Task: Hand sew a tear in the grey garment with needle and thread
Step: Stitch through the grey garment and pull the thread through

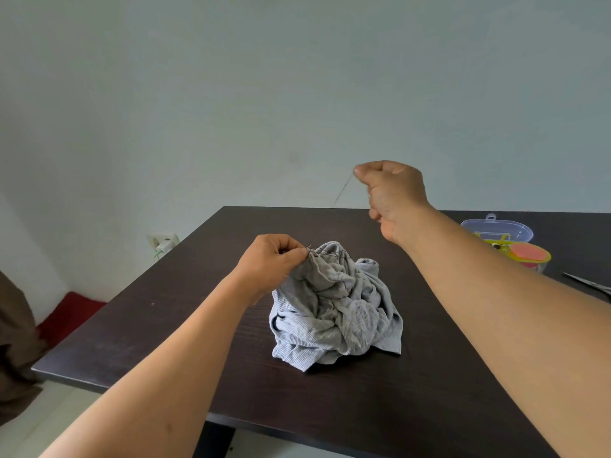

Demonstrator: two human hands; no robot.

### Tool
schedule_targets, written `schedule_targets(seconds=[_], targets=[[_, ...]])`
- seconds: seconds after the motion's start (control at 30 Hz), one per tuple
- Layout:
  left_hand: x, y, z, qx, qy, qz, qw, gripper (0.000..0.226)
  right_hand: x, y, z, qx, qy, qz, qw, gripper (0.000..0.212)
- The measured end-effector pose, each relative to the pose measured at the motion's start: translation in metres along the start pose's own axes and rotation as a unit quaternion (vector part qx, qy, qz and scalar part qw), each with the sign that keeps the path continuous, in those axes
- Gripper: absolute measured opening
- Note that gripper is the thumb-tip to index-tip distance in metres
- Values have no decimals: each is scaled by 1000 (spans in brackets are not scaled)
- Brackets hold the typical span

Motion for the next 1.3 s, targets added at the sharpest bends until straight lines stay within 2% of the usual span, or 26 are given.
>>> schedule_targets(seconds=[0.03, 0.1, 0.17, 0.23, 0.33, 0.4, 0.5, 0.57, 0.7, 0.8, 0.93, 1.1, 1.3], targets=[[0, 0, -1, 0, 2, 3, 1000, 14, 3, 1, 1, 54, -61, -15, 997, 15], [-1, 0, -3, -3, -1, 7, 1000, 15, 0, -3, 0, 148, -206, 21, 967, 7], [-2, 0, -5, -6, -8, 8, 1000, 15, -8, -11, -7, 198, -313, 91, 924, 24], [-3, 0, -6, -10, -12, 9, 1000, 14, -19, -20, -11, 216, -361, 174, 890, 34], [-3, -2, -9, -11, -18, 16, 1000, 14, -31, -35, -19, 213, -407, 283, 842, 30], [-3, -3, -11, -13, -18, 23, 999, 14, -37, -39, -23, 221, -432, 318, 815, 25], [-2, -4, -13, -21, -8, 27, 999, 13, -40, -38, -26, 230, -456, 319, 798, 12], [-2, -3, -13, -23, -5, 26, 999, 14, -41, -35, -25, 233, -467, 308, 796, 10], [-6, -3, -12, -37, 4, 41, 998, 13, -39, -30, -17, 238, -440, 283, 818, 11], [-6, -3, -12, -45, 8, 39, 998, 12, -38, -29, -12, 248, -432, 277, 821, 8], [-5, -2, -14, -50, 8, 36, 998, 12, -36, -27, -6, 251, -420, 265, 831, 13], [-3, 0, -13, -41, -49, 26, 998, 12, -31, -22, -6, 240, -425, 253, 835, 16], [-5, 2, -11, -49, -42, 30, 997, 12, -30, -21, -14, 202, -405, 251, 855, 16]])
Point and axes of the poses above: each hand's wrist, its own y-axis towards the middle knuckle, its own x-axis out of the back of the hand, z = x × y, the point moved 5 cm from there along y, towards the middle knuckle, and after that the axes turned 11 degrees about -z, right-handed, at the moved point
